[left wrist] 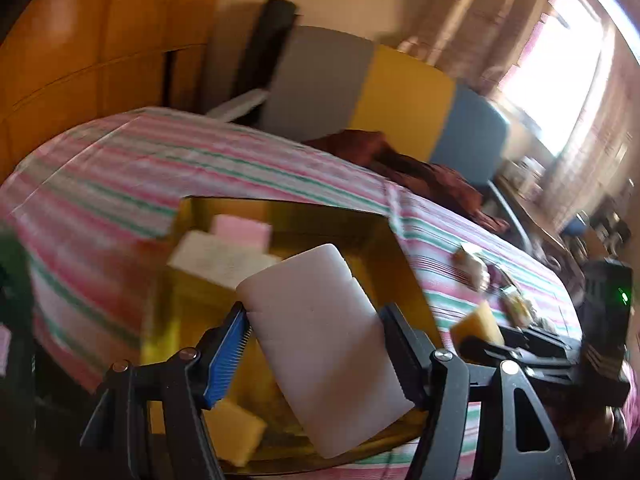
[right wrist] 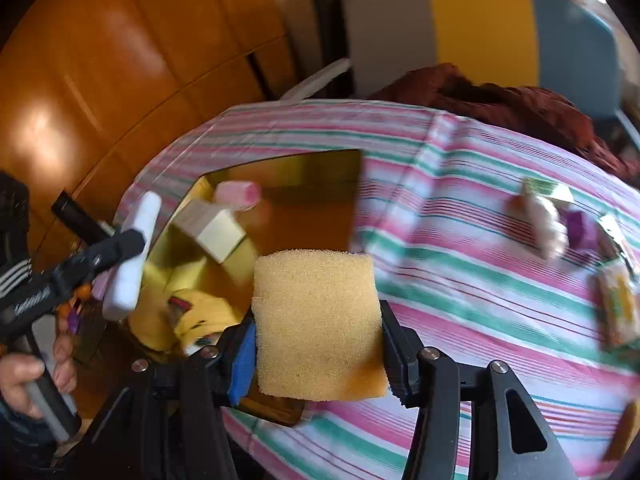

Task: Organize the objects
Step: 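Carry the white and yellow sponges toward the gold tray with both grippers, then release the white sponge and yellow sponge into the gold tray, then move both tools back to the items on the cloth, then grasp the cream sock with the right gripper while the left gripper grasps the WEIDAN cracker pack, then carry the cracker pack and cream sock over the gold tray, then release the cracker pack and sock into the gold tray, then move both tools back toward the remaining items on the cloth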

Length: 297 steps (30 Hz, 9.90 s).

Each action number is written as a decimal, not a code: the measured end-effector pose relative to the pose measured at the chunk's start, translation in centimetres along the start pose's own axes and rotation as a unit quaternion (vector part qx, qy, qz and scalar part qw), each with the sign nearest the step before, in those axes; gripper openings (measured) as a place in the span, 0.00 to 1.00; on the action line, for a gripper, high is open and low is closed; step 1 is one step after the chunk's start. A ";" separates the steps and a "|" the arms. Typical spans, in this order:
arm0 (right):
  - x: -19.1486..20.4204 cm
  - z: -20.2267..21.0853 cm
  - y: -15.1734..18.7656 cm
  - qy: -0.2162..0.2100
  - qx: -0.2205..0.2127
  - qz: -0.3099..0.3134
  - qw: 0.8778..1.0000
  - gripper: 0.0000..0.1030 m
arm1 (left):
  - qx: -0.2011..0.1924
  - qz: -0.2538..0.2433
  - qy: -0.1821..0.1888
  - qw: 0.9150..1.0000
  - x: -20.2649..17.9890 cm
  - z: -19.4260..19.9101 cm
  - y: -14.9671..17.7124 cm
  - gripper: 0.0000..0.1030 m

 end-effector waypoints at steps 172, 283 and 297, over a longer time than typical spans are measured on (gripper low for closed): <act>-35.0 14.7 -1.9 0.271 -0.084 -0.171 0.944 0.62 | 0.181 -0.297 0.120 0.930 -36.9 -19.7 2.1 0.46; 2.9 0.2 0.1 0.046 -0.078 0.032 0.995 1.00 | 0.001 -0.105 -0.070 0.992 -3.6 0.0 -0.6 0.50; -4.3 3.1 0.1 0.089 -0.097 -0.046 0.990 1.00 | 0.012 -0.155 -0.041 0.987 -7.9 -0.8 -0.3 0.50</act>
Point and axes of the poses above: each gripper's, at about its wrist camera, not at the fingertips, and z roughly against the way its jaws point, x to its left, y to its underside, the point moved 7 cm from there along -z, roughly the way its jaws point, and after that the axes turned 14 degrees about -z, right-handed, at the moved point
